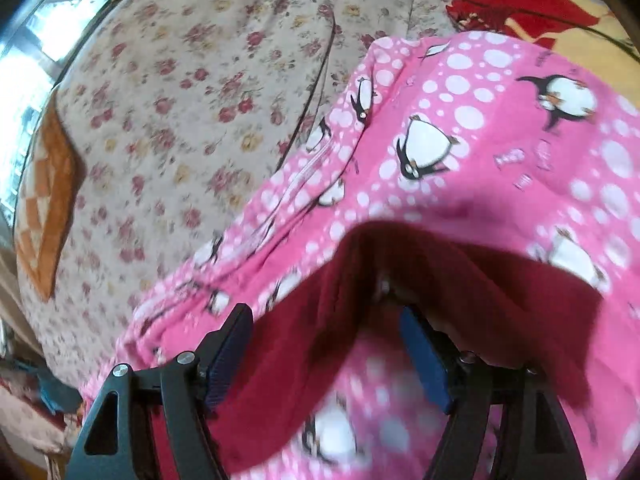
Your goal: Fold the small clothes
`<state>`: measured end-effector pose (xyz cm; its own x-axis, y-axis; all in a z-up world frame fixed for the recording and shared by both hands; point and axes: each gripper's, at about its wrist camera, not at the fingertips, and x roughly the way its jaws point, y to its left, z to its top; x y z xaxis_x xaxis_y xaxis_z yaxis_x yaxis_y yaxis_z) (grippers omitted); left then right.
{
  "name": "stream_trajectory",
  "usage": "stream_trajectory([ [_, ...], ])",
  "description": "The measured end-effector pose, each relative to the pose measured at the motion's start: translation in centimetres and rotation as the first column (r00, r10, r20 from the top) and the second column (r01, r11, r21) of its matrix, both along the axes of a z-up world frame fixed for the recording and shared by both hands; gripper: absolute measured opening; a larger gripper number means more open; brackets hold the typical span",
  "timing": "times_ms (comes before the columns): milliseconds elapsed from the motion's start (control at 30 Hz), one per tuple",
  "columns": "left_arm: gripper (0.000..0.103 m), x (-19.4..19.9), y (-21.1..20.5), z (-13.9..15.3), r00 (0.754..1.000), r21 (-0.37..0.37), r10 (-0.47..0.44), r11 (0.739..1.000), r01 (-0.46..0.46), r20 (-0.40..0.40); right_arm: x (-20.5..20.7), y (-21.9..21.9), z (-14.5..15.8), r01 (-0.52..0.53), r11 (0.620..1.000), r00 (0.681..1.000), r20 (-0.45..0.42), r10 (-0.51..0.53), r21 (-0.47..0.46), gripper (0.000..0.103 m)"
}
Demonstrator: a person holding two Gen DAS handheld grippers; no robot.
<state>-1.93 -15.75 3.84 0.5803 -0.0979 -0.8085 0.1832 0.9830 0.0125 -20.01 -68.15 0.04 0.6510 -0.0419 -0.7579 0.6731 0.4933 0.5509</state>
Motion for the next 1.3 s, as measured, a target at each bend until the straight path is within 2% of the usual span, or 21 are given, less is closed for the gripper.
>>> stream_trajectory([
  [33, 0.073, 0.1, 0.0, 0.0, 1.000, -0.003, 0.000, 1.000, 0.000, -0.003, 0.5, -0.6, -0.5, 0.014, 1.000, 1.000, -0.005, -0.014, 0.000, 0.068],
  [67, 0.073, 0.2, 0.1, -0.1, 1.000, -0.008, 0.000, 1.000, -0.001, -0.007, 0.8, -1.3, -0.9, 0.026, 1.000, 1.000, -0.017, -0.027, -0.017, 0.041],
  [100, 0.073, 0.4, 0.2, -0.1, 1.000, -0.017, 0.003, 1.000, -0.003, -0.014, 1.1, -2.1, -1.1, 0.036, 0.998, 0.998, -0.049, -0.038, -0.047, 0.018],
  [167, 0.073, 0.7, 0.6, 0.1, 1.000, -0.035, 0.013, 0.999, -0.014, -0.026, 0.8, -3.1, -0.6, 0.060, 0.993, 0.994, -0.086, -0.069, -0.103, 0.011],
  [267, 0.073, 1.0, 1.5, 0.9, 0.999, -0.057, 0.052, 0.997, -0.052, -0.012, -0.1, -2.8, 1.9, 0.032, 0.992, 0.999, -0.019, -0.035, -0.124, 0.008],
  [367, 0.072, 0.9, 2.9, 1.8, 0.995, -0.104, 0.096, 0.990, -0.095, 0.010, -0.1, 0.1, 6.8, -0.099, 0.970, 0.989, 0.089, 0.121, -0.221, 0.008],
  [467, 0.072, 1.1, 4.1, 2.3, 0.990, -0.144, 0.142, 0.980, -0.139, 0.014, 1.4, 5.5, 11.1, -0.252, 0.913, 0.942, 0.136, 0.307, -0.320, 0.008],
  [500, 0.072, 1.1, 4.5, 2.3, 0.988, -0.157, 0.152, 0.976, -0.149, 0.009, 2.3, 8.2, 11.9, -0.307, 0.888, 0.918, 0.139, 0.371, -0.343, 0.008],
  [567, 0.072, 1.3, 4.7, 2.1, 0.988, -0.173, 0.155, 0.973, -0.153, -0.004, 3.9, 14.5, 12.2, -0.424, 0.813, 0.859, 0.107, 0.500, -0.398, 0.008],
  [633, 0.072, 1.4, 4.7, 1.9, 0.990, -0.187, 0.139, 0.972, -0.140, -0.015, 5.4, 20.7, 10.4, -0.536, 0.724, 0.789, 0.047, 0.612, -0.434, 0.009],
  [667, 0.072, 1.5, 4.6, 1.9, 0.992, -0.198, 0.127, 0.972, -0.129, -0.023, 6.3, 23.9, 8.7, -0.610, 0.669, 0.738, 0.002, 0.675, -0.426, 0.009],
  [733, 0.072, 1.5, 4.5, 1.9, 0.994, -0.235, 0.099, 0.966, -0.106, -0.042, 7.7, 29.0, 5.1, -0.755, 0.557, 0.624, -0.119, 0.772, -0.344, 0.019],
  [767, 0.072, 1.5, 4.6, 2.0, 0.995, -0.261, 0.083, 0.961, -0.094, -0.051, 8.0, 30.9, 3.6, -0.807, 0.508, 0.569, -0.165, 0.806, -0.301, 0.034],
  [800, 0.072, 1.4, 4.6, 2.1, 0.996, -0.280, 0.077, 0.956, -0.089, -0.054, 7.8, 32.1, 2.9, -0.830, 0.476, 0.536, -0.181, 0.825, -0.292, 0.044],
  [833, 0.072, 1.4, 4.6, 2.3, 0.996, -0.292, 0.075, 0.952, -0.087, -0.052, 7.2, 33.0, 2.6, -0.838, 0.447, 0.517, -0.197, 0.833, -0.313, 0.046],
  [933, 0.072, 1.3, 4.4, 2.9, 0.998, -0.325, 0.052, 0.944, -0.063, -0.040, 6.0, 33.5, 2.8, -0.850, 0.395, 0.490, -0.250, 0.835, -0.348, 0.055],
  [1000, 0.073, 1.1, 4.1, 3.2, 0.999, -0.352, 0.023, 0.935, -0.034, -0.036, 4.8, 32.7, 3.2, -0.843, 0.405, 0.503, -0.252, 0.827, -0.354, 0.066],
  [1033, 0.073, 0.9, 3.9, 3.4, 0.999, -0.366, 0.001, 0.930, -0.014, -0.033, 4.1, 32.2, 3.4, -0.838, 0.419, 0.514, -0.247, 0.822, -0.350, 0.067],
  [1133, 0.073, 0.4, 3.0, 3.9, 0.997, -0.388, -0.070, 0.921, 0.049, -0.040, 2.9, 30.5, 3.5, -0.832, 0.462, 0.534, -0.216, 0.817, -0.308, 0.068],
  [1200, 0.073, -0.2, 2.1, 3.9, 0.986, -0.396, -0.151, 0.911, 0.114, -0.064, 2.2, 29.8, 3.5, -0.824, 0.483, 0.551, -0.218, 0.806, -0.296, 0.068],
  [1300, 0.073, -1.3, 1.6, 3.9, 0.974, -0.411, -0.206, 0.899, 0.149, -0.098, 1.0, 28.7, 3.9, -0.793, 0.533, 0.597, -0.198, 0.778, -0.296, 0.069],
])
